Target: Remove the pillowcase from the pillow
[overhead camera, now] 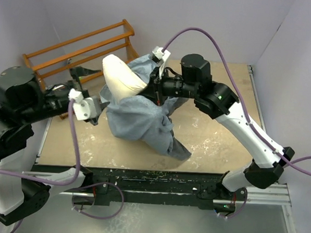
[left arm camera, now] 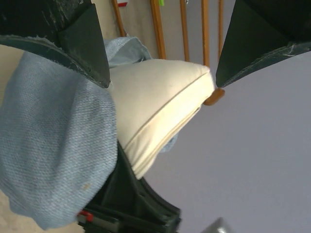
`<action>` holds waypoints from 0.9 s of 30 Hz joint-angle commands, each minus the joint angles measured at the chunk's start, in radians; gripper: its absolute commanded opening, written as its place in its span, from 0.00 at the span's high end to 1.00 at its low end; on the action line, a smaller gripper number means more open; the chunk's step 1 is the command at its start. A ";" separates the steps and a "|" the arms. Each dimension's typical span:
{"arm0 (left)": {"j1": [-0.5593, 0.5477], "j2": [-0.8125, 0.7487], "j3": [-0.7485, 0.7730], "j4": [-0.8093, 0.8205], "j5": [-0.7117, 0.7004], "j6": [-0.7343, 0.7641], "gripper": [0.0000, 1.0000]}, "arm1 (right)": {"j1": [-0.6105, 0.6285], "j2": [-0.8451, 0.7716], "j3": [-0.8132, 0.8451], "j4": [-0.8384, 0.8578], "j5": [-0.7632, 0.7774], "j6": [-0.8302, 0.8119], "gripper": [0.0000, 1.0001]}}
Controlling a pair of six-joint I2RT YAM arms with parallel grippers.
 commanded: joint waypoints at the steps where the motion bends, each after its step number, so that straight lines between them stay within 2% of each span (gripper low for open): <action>1: 0.003 0.103 0.011 -0.205 0.076 0.223 0.07 | 0.004 0.021 0.127 0.014 -0.092 -0.086 1.00; 6: 0.003 0.114 -0.027 -0.195 0.041 0.292 0.07 | 0.049 0.059 0.158 -0.089 -0.085 -0.145 1.00; 12: 0.003 0.110 -0.054 -0.184 0.024 0.342 0.08 | 0.152 0.127 0.227 -0.225 -0.002 -0.229 1.00; 19: 0.003 0.053 -0.124 -0.202 -0.009 0.427 0.09 | 0.179 0.151 0.263 -0.299 0.032 -0.262 1.00; 23: 0.003 0.057 -0.072 -0.256 0.005 0.442 0.08 | 0.183 0.155 0.270 -0.325 0.053 -0.273 1.00; 27: 0.003 0.019 -0.088 -0.201 0.044 0.439 0.07 | 0.191 0.164 0.289 -0.321 0.054 -0.271 1.00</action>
